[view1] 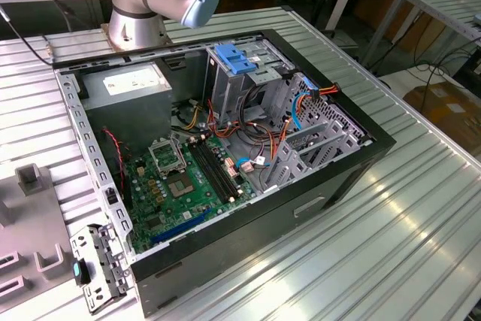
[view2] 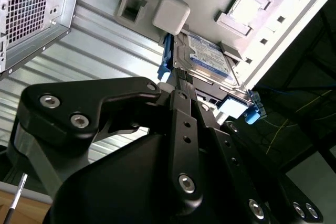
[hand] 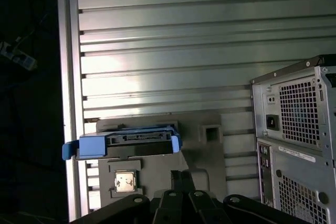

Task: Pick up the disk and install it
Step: 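Reach for the disk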

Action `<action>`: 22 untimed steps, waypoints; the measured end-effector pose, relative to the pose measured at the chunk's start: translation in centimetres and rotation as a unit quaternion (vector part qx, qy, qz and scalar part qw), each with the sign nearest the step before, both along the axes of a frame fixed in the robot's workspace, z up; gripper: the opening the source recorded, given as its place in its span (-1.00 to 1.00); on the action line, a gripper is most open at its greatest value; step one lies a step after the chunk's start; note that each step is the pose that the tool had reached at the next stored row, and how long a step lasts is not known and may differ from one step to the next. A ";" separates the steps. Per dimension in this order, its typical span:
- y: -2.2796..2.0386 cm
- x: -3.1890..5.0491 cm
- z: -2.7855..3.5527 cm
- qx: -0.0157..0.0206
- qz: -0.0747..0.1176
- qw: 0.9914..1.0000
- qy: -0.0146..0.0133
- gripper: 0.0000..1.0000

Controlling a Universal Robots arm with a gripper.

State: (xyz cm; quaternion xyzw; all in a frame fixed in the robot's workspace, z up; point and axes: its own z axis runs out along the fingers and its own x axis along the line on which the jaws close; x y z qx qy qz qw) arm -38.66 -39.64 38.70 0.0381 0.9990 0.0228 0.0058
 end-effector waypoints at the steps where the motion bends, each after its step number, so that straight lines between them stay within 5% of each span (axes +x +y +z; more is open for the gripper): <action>1: 0.01 -0.24 0.00 0.000 0.000 1.000 0.000 -0.79; 7: 0.31 -2.82 -0.03 0.000 0.000 1.000 0.000 -0.79; 22: 0.32 -3.15 -0.03 0.000 0.000 1.000 0.000 -0.79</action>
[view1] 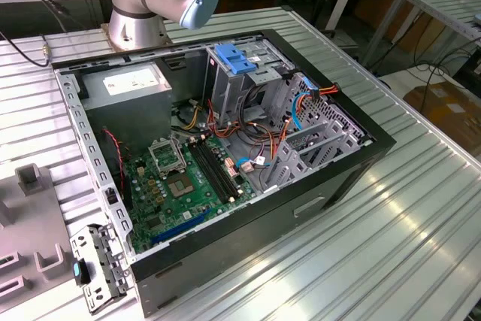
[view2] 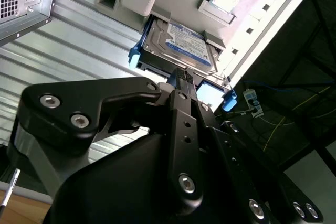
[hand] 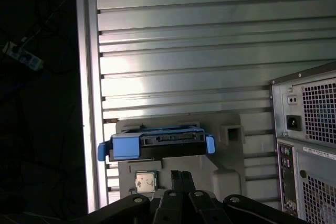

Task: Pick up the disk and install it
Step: 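Reach for the disk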

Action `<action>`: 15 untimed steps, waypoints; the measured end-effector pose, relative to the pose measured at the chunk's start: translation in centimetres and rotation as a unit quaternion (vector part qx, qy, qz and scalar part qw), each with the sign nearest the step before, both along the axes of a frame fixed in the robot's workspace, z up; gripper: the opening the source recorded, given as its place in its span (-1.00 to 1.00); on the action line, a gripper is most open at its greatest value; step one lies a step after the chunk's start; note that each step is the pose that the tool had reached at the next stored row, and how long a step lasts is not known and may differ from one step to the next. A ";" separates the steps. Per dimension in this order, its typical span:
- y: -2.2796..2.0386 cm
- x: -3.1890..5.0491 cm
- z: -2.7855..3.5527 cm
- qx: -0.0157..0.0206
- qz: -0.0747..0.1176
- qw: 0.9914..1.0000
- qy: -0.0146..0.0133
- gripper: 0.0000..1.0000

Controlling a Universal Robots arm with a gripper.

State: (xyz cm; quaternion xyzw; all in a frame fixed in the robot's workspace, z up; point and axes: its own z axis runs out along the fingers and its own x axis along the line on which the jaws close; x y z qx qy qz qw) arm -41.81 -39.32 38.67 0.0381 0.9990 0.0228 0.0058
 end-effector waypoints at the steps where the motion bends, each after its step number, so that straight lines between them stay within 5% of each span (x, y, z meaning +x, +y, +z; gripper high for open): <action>1: 0.00 0.00 0.00 0.000 0.000 1.000 0.000 -0.79; 5: 0.01 -0.58 0.01 0.000 0.000 1.000 0.000 -0.79; 11: 0.53 -3.12 -0.01 0.000 0.000 1.000 0.000 -0.79; 15: 0.69 -3.62 -0.02 0.000 0.000 1.000 0.000 -0.79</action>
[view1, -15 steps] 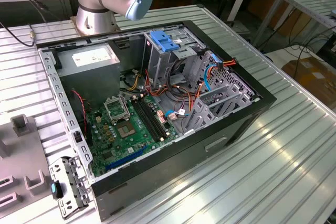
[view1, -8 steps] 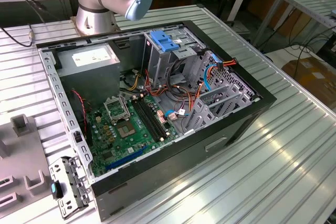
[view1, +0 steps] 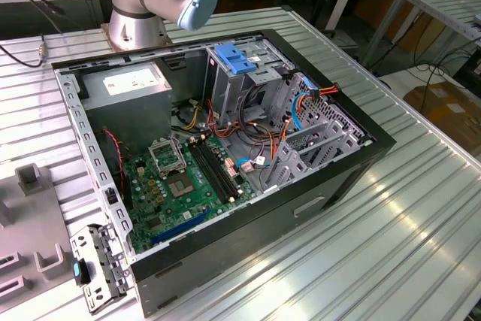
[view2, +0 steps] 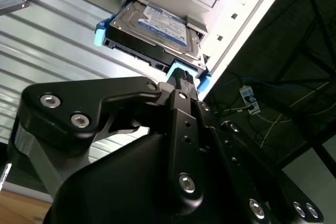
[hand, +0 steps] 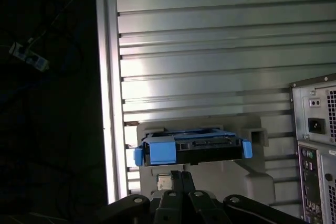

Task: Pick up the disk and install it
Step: 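Reach for the disk, then pick up the disk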

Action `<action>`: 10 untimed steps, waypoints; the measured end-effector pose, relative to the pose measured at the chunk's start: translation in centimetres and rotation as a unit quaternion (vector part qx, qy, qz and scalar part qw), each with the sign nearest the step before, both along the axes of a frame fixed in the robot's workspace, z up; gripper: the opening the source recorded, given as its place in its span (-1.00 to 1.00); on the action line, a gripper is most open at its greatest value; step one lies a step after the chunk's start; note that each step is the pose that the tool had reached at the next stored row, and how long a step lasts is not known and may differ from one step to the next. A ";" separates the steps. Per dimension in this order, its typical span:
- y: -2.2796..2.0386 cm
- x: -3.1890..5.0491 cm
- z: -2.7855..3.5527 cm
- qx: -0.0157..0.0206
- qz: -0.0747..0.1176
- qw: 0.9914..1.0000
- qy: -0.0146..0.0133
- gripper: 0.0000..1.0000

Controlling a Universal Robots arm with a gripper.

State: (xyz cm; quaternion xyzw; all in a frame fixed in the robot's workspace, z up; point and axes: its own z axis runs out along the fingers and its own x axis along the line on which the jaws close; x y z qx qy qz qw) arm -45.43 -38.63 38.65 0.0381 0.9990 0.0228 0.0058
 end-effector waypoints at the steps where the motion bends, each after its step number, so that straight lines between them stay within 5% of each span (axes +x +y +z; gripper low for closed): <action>1: 0.00 0.00 0.00 0.000 0.000 1.000 0.000 -0.79; 10: 0.00 -0.12 0.01 0.000 0.000 1.000 0.000 -0.79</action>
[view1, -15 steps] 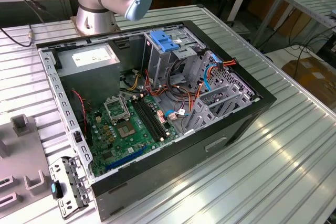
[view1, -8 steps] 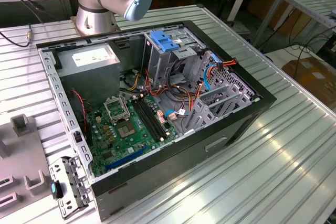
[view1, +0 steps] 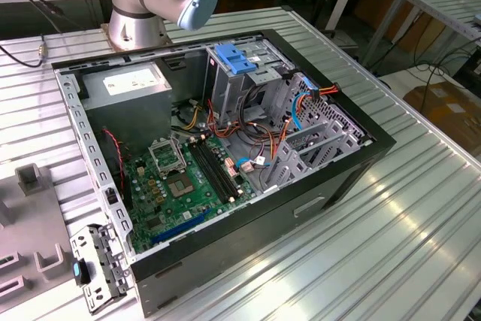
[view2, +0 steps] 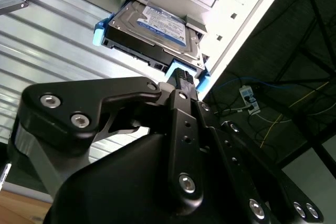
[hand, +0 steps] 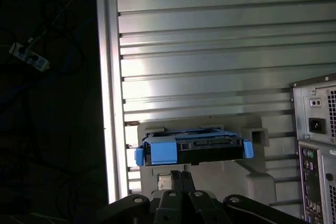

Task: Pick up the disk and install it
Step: 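Pick up the disk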

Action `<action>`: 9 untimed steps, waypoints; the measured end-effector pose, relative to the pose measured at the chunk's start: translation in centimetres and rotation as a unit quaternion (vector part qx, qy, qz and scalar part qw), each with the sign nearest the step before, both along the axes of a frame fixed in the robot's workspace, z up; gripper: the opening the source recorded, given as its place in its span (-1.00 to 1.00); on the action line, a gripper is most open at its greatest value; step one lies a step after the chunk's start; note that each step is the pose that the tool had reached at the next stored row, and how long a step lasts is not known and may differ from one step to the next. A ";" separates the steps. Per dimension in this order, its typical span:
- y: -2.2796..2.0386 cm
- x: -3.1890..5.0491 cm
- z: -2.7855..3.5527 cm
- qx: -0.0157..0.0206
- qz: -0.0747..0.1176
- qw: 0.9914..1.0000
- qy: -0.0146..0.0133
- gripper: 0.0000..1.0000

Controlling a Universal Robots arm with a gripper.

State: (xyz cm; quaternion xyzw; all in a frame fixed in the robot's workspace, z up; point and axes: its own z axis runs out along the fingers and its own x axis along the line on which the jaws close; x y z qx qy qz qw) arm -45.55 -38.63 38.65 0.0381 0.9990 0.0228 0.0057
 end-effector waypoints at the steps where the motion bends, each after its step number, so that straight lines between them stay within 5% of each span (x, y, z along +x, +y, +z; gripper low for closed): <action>1: 0.00 0.00 0.00 0.000 0.000 1.000 0.000 -0.79; 9: 0.00 -0.01 -0.01 0.000 0.011 1.000 0.000 -0.79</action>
